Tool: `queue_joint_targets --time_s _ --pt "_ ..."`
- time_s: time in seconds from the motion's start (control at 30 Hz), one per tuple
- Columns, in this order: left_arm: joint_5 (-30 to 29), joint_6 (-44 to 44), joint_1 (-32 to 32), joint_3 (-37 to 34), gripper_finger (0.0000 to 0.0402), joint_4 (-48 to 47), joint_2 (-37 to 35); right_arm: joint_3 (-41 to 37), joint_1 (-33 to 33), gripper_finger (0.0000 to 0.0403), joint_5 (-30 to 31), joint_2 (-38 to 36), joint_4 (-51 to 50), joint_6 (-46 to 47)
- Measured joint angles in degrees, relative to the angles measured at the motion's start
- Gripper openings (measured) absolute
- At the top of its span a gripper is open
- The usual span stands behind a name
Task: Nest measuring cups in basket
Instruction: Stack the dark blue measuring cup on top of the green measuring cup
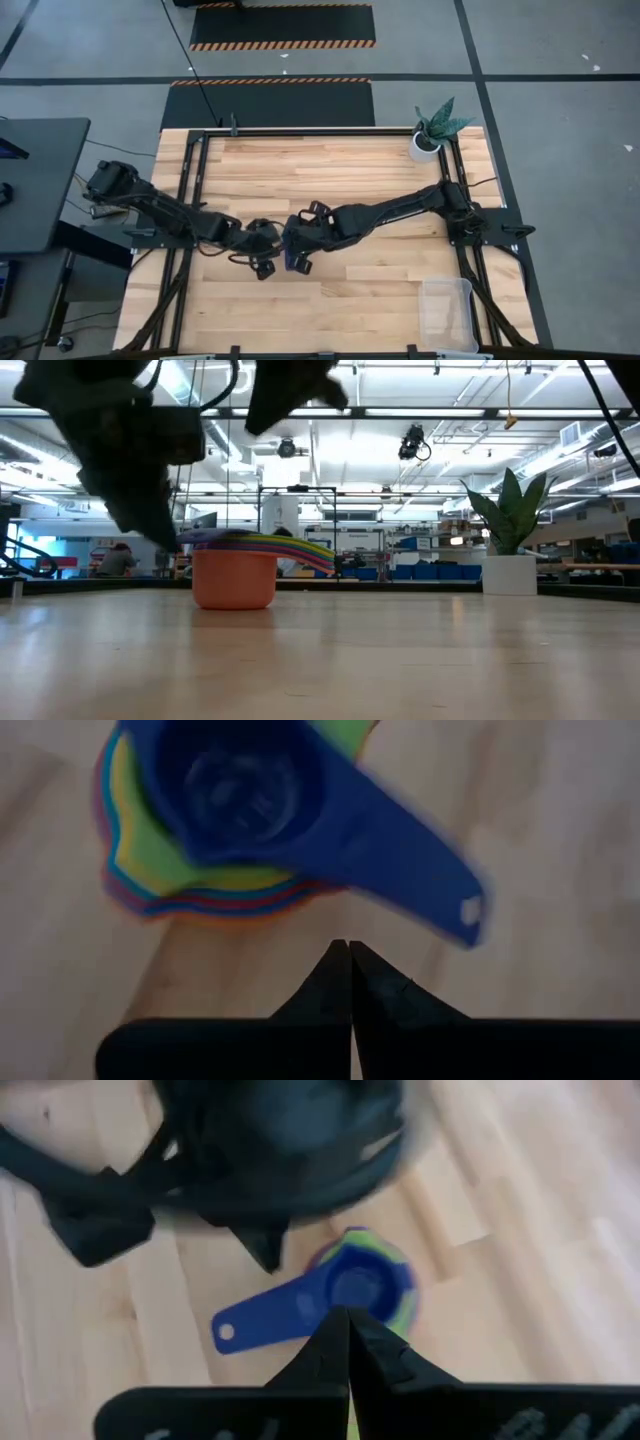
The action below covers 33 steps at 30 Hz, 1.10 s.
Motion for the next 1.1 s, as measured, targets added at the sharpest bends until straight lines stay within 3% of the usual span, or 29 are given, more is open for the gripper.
queue_joint_targets --time_s 0.2,0.33,0.73,1.1 --pt "-2.38 -1.71 -1.95 -0.18 0.0 1.27 4.12 11.48 1.02 0.0 3.6 -0.07 -10.51 -1.87" --pt "-2.63 -4.79 -2.2 -0.14 0.0 6.89 5.81 16.62 1.45 0.0 3.77 -0.07 -14.01 -4.61" --pt "-3.45 -8.85 -1.34 0.34 0.0 18.93 11.13 16.63 2.24 0.0 3.6 -0.9 -17.73 -8.28" --pt "-4.21 0.07 2.38 10.29 0.0 18.29 17.87 16.65 2.23 0.0 3.73 -0.9 -18.67 -9.53"
